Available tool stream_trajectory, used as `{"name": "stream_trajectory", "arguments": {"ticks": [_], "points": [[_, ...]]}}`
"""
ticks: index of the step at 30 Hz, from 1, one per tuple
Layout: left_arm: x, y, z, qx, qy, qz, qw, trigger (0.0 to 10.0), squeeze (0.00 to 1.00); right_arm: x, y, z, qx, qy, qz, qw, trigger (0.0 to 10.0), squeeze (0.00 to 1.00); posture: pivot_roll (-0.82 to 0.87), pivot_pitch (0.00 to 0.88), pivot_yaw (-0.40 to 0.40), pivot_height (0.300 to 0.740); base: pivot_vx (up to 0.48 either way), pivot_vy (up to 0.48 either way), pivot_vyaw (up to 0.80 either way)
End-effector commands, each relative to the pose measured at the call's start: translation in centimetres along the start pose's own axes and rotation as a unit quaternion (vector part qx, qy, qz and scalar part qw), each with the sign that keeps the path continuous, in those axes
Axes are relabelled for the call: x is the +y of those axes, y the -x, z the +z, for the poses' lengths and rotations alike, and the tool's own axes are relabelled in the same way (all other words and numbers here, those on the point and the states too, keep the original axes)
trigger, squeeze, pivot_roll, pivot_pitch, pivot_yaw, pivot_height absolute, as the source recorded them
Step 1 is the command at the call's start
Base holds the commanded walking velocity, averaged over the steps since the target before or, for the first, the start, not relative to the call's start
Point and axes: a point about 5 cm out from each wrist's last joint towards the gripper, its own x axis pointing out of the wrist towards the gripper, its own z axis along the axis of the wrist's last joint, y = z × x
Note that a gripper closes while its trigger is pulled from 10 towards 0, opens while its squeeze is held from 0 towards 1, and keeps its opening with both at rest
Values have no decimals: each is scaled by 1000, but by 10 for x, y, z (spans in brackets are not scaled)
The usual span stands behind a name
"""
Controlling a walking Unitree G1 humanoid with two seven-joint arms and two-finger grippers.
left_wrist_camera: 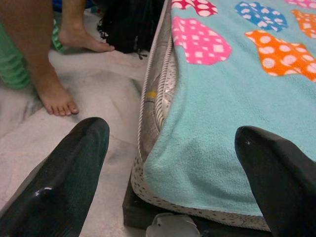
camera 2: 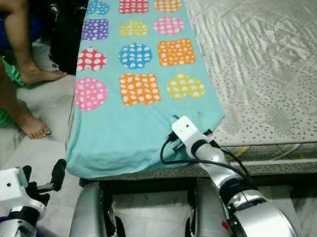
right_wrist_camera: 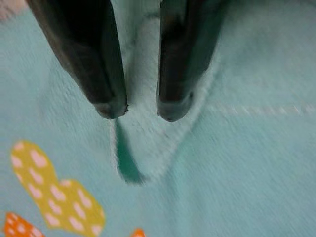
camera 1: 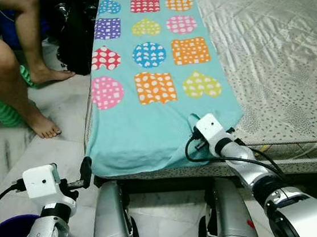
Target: Clean up the room
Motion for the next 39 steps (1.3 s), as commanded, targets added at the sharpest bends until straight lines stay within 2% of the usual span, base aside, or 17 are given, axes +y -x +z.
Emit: {"name": "stream_trajectory", "arguments": {"ticks": [1, 9, 10, 11, 12, 16, 29, 34, 39], "points": [[0, 2, -6, 12, -1, 4, 1000, 10000, 0, -5, 2, -3, 3, 8, -23, 1000, 10000, 1000, 139, 206, -18, 545, 0, 0, 0], [2, 0, -4, 10, -3, 2, 1000, 10000, 0, -1, -2, 5, -6, 16, -23, 1000, 10000, 996, 140, 208, -13, 545, 0, 0, 0], [2, 0, -4, 9, -4, 3, 1000, 10000, 0, -1, -2, 5, -6, 18, -22, 1000, 10000, 314, 145, 209, -14, 545, 0, 0, 0], [2, 0, -4, 9, -4, 3, 1000, 10000, 0, -1, -2, 5, -6, 18, -22, 1000, 10000, 314, 145, 209, -14, 545, 0, 0, 0], [2, 1, -4, 10, -4, 4, 1000, 10000, 0, 0, -3, 6, -4, 20, -21, 1000, 10000, 0, 146, 211, -14, 545, 0, 0, 0], [1, 1, -5, 10, -3, 3, 1000, 10000, 0, 0, -4, 5, 2, 36, -25, 999, 10000, 0, 146, 211, -14, 545, 0, 0, 0], [2, 3, -3, 9, -5, 5, 1000, 10000, 0, 0, -12, 18, 12, 38, -50, 998, 10000, 0, 169, 221, -14, 545, 0, 0, 0], [2, 5, -3, 10, -5, 6, 1000, 10000, 0, 2, -11, 14, 19, 47, -50, 997, 10000, 0, 170, 227, -13, 545, 0, 0, 0], [-8, 4, -2, 16, 12, -27, 999, 10000, 0, 3, -9, 7, 37, 42, -59, 997, 10000, 0, 178, 233, -6, 545, 0, 0, 0]]}}
